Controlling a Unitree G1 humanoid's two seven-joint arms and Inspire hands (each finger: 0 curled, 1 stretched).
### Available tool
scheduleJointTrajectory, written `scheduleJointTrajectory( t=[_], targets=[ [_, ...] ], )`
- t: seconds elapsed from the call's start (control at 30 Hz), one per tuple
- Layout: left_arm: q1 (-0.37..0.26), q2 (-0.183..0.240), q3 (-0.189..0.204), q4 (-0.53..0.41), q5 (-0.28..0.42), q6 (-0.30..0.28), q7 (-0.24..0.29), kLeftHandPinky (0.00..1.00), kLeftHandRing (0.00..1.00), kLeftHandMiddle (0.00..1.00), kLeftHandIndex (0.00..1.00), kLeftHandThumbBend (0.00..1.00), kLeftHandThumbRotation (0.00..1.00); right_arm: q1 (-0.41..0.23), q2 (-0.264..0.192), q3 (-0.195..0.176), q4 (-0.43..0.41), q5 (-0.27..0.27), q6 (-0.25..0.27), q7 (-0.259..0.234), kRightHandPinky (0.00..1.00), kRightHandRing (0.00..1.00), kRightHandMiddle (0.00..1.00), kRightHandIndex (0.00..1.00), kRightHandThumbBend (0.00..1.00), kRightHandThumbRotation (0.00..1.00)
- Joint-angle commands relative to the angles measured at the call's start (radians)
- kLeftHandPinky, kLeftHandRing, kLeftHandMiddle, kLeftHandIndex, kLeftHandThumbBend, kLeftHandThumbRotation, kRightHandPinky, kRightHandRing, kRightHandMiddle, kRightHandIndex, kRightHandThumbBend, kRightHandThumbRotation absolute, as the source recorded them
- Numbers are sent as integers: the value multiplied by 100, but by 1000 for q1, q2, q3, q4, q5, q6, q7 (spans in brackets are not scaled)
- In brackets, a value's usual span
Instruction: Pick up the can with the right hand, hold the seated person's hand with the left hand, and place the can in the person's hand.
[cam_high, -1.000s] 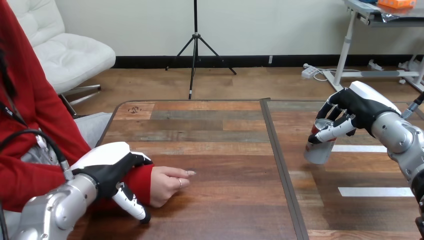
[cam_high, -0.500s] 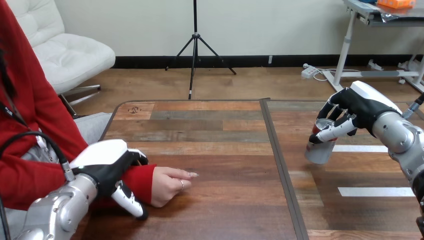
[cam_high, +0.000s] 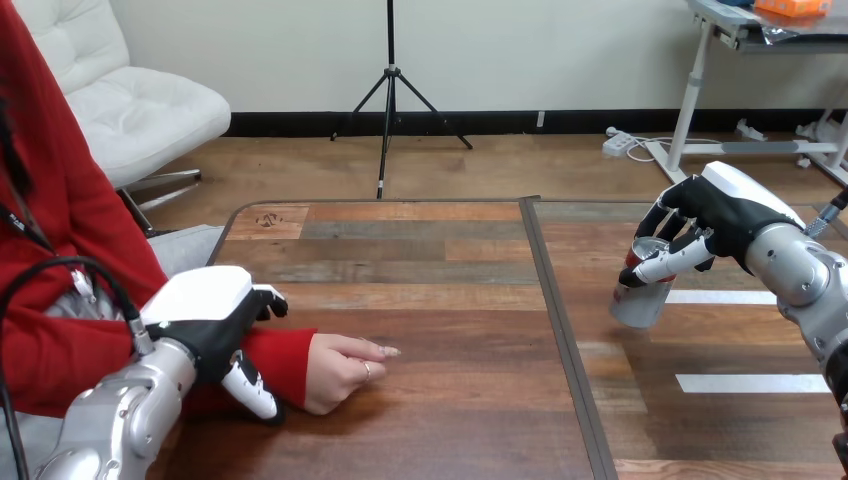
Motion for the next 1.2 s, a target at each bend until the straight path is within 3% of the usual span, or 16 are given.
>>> scheduleJointTrajectory(
  t=[0.0,0.3,0.47,0.73,0.87,1.17],
  targets=[
    [-75,18,-33,48,41,8,45,73,78,80,79,99,15,-161,-43,-23,-70,17,-24,-18,36,39,45,50,65,0],
    [-82,7,-48,67,57,32,74,70,76,78,77,97,5,-159,-43,-27,-73,22,-31,-19,35,39,45,50,65,0],
    [-86,2,-52,77,58,40,81,63,71,74,74,97,1,-159,-42,-30,-73,26,-31,-20,34,38,44,50,65,0],
    [-97,-2,-67,95,55,47,80,55,65,69,70,94,0,-159,-44,-30,-72,25,-32,-20,35,39,45,50,65,0],
    [-99,-5,-71,105,51,45,92,53,64,68,68,94,0,-159,-44,-33,-74,30,-31,-18,35,39,45,50,65,0],
    [-115,-6,-89,125,43,52,67,51,61,65,65,88,0,-158,-45,-34,-74,34,-36,-20,35,39,46,50,64,0]
  ],
)
